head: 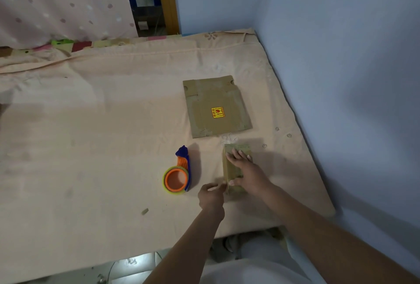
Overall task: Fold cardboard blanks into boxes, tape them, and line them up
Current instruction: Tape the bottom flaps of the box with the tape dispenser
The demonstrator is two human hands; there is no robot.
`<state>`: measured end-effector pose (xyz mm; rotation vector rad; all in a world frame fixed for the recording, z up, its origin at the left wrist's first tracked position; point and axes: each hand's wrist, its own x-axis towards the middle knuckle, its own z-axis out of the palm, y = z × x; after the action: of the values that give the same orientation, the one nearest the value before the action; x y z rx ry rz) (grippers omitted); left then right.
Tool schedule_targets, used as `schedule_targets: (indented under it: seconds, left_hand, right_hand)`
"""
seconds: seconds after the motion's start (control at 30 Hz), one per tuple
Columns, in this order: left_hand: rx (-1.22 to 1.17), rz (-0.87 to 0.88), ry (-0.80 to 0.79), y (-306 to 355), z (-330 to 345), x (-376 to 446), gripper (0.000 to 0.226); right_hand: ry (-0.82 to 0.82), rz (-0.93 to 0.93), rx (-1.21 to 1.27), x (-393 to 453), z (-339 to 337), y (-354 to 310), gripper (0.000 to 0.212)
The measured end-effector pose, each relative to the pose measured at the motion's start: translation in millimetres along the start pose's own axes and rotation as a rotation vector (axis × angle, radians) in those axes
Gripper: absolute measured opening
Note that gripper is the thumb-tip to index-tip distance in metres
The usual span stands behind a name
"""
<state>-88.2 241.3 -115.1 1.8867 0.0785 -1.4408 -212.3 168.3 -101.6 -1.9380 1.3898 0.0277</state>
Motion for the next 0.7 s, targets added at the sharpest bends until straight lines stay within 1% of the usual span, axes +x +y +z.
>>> schedule_targets:
  seconds: [0.07,0.1,0.2,0.27,0.33,0.37,0.43,0.5,0.53,0.57,0.63,0.7]
  left_hand:
    - [0.17,0.256,0.032,2.9,0.3,-4.4,0.013]
    - [0.263,0.385,0.003,4.9,-0.3,-6.9,0.018]
    - [0.542,0.73,-0.163,11.4,-5.7,-14.0,0.033]
    - [0.777,0.958,-0.243,12.6,-12.5,-12.8,0.041]
    - [1.01,1.172,-0.294,13.5,-20.6,-9.0,0.038]
    - [1.112,1.252,-0.312,13.4,-23.7,-5.6,0.037]
    - [1.313,1.301,-0.282,16.5,-27.5,-2.1,0.042]
    - [1.45,1.287,-0.261,21.2,-29.2,-4.3,0.052]
    - [1.499,1.283,-0.267,22.5,-30.3,-6.0,0.053]
    - [1.538,1.29,-0.275,23.9,-31.0,-7.3,0.05]
    - [1.573,1.313,-0.294,26.6,-30.3,-7.3,0.045]
    - [1.579,1.332,-0.294,29.0,-28.4,-4.0,0.044]
  right_hand:
    - [0.007,-0.007,0.012,0.1,0.6,2.8,0.093]
    - [0.01,-0.013,0.016,-1.1,0.8,3.0,0.092]
    - [-0.004,-0.019,0.044,-2.4,-0.8,3.2,0.086]
    - [-0.034,-0.034,0.041,-3.4,-5.2,2.1,0.082]
    - [-0.048,-0.063,0.103,-6.4,-12.7,1.8,0.073]
    - [-0.024,-0.074,0.149,-9.1,-17.6,2.5,0.068]
    - [0.086,-0.049,0.217,-15.4,-25.3,11.3,0.059]
    - [0.195,-0.005,0.231,-23.8,-33.8,23.7,0.048]
    - [0.192,-0.004,0.197,-30.9,-37.3,28.8,0.043]
    - [0.154,-0.023,0.145,-37.9,-39.3,35.3,0.04]
    - [0.08,-0.096,0.01,-50.3,-38.2,52.1,0.04]
    - [0.047,-0.124,-0.008,-55.5,-34.6,64.3,0.04]
